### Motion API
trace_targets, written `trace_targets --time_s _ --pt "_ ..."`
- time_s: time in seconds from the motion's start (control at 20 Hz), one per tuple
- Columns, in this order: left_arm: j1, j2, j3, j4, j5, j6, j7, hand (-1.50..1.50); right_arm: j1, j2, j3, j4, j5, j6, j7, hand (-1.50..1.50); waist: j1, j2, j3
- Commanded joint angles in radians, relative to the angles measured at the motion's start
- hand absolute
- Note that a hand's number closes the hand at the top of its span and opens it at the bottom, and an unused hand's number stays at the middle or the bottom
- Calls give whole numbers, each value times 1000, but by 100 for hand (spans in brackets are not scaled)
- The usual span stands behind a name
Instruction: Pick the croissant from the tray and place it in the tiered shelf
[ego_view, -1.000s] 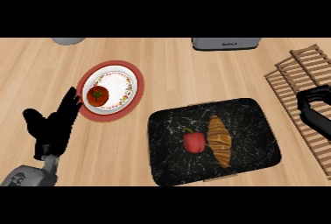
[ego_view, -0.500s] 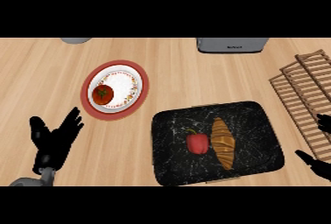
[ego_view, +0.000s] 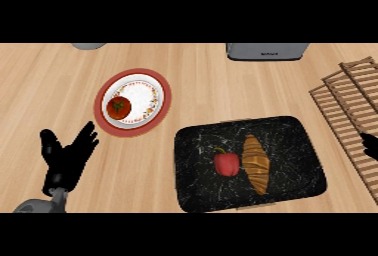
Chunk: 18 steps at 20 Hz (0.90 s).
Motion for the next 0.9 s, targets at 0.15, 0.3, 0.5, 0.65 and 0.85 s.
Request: trace_targets --time_s 0.15,0.3,0.5,0.65,0.85 --pt "0 19 4 -57 -15 -9 62 0 -105 -13 132 -225 140 -106 478 -150 21 2 0" --pt "-49 -42 21 52 -17 -24 5 0 -254 13 219 -218 243 -145 643 -150 22 7 0" --pt "-60 -58 9 62 -49 -23 -7 0 -425 53 316 -129 378 -154 827 -150 28 7 0" --pt "-9 -29 34 0 -41 -43 30 0 -493 126 381 -69 434 -111 898 -150 23 3 1" --pt "-28 -24 40 -21 -54 -45 69 0 -586 207 444 19 477 -72 997 -150 22 3 1"
